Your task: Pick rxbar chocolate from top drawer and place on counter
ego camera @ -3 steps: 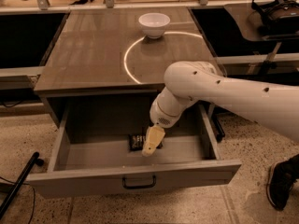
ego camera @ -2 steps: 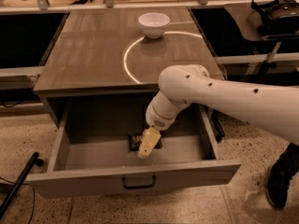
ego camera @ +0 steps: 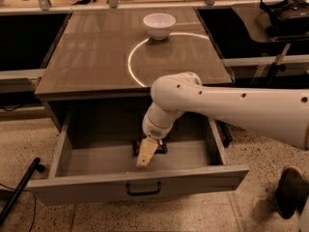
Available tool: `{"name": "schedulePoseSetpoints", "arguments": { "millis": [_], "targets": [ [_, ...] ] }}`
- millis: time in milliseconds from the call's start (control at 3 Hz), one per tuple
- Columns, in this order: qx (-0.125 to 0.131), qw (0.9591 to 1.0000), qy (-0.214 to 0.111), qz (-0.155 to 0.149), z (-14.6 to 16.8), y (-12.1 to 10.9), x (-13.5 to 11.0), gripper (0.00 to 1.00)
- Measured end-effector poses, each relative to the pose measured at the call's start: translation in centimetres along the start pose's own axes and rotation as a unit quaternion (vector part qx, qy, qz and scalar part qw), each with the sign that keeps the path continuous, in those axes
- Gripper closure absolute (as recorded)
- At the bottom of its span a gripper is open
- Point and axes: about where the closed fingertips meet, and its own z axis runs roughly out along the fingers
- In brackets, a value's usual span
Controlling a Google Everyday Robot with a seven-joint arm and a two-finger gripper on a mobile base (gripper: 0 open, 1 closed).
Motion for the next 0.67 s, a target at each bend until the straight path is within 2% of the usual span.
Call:
{"name": "schedulePoseSetpoints", "arguments": {
  "millis": [333,667],
  "targets": [
    [-0.012,0.9998,0.015,0.0,3.08,0.18,-0.45,0.0],
    [-0.016,0.9997,0.016,0.004,3.89,0.06,-0.15,0.0]
  ]
}}
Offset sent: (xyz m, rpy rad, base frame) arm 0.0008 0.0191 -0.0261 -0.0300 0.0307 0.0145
